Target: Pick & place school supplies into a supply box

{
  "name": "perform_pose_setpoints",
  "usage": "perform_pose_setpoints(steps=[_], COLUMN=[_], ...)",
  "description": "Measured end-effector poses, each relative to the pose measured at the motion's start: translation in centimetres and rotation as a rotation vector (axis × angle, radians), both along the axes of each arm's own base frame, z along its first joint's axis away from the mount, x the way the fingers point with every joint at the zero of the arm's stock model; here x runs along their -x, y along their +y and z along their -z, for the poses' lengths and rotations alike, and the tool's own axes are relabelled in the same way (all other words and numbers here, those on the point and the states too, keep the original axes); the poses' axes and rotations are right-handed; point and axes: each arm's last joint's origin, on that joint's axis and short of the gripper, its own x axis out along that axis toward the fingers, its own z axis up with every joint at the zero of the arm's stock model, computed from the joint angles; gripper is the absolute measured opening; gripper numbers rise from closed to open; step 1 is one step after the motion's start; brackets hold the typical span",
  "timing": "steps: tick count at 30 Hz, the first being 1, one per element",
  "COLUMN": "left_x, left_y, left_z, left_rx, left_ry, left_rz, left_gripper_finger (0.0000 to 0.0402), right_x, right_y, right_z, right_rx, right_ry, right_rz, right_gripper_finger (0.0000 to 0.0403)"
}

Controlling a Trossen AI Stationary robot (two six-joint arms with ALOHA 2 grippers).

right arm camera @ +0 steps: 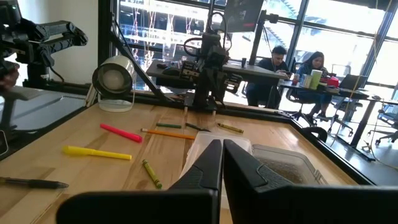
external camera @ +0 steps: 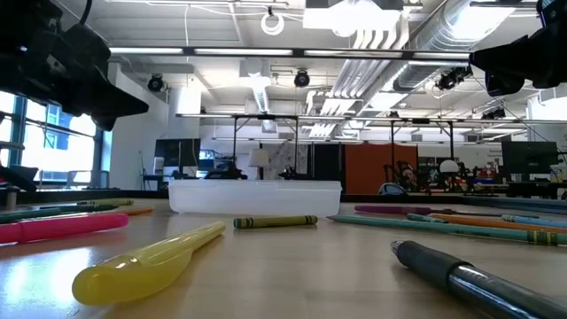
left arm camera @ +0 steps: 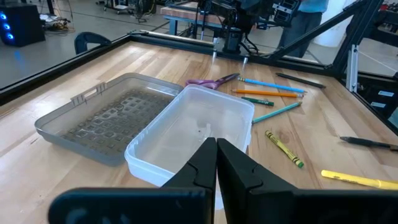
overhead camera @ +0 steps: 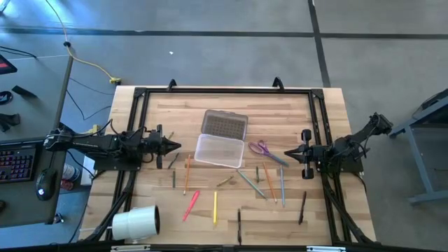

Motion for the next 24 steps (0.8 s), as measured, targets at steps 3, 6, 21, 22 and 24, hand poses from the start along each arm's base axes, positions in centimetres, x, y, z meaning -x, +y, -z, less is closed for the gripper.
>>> perform_pose_setpoints(steps=[3,6,21,22,24], left_x=[0.00,0.00,-0.01,0.00,0.00], left_y=[0.00,0.00,-0.01,-0.01,0.04], left_z=[-0.01,-0.01,-0.02,-0.01,-0.02], left_rx=[0.000,0.000,0.149,0.164,0.209], left_ry=[0.000,0.000,-0.022,-0.023,-0.032], left_rz=[0.000,0.000,-0.024,-0.028,-0.053], left_gripper_finger=[0.0049,0.0049,0.0049,0.0049,0.0049], right_x=[0.00,0.00,0.00,0.00,0.00], right_y=[0.00,0.00,0.00,0.00,0.00], right_z=[0.00,0.00,0.00,0.00,0.00], right_rx=[0.000,0.000,0.073,0.107,0.159], right_ry=[0.000,0.000,0.001,0.001,0.002], right_rz=[0.000,0.000,0.003,0.005,0.007], right_gripper_finger=[0.0000,0.0000,0.0000,0.0000,0.0000])
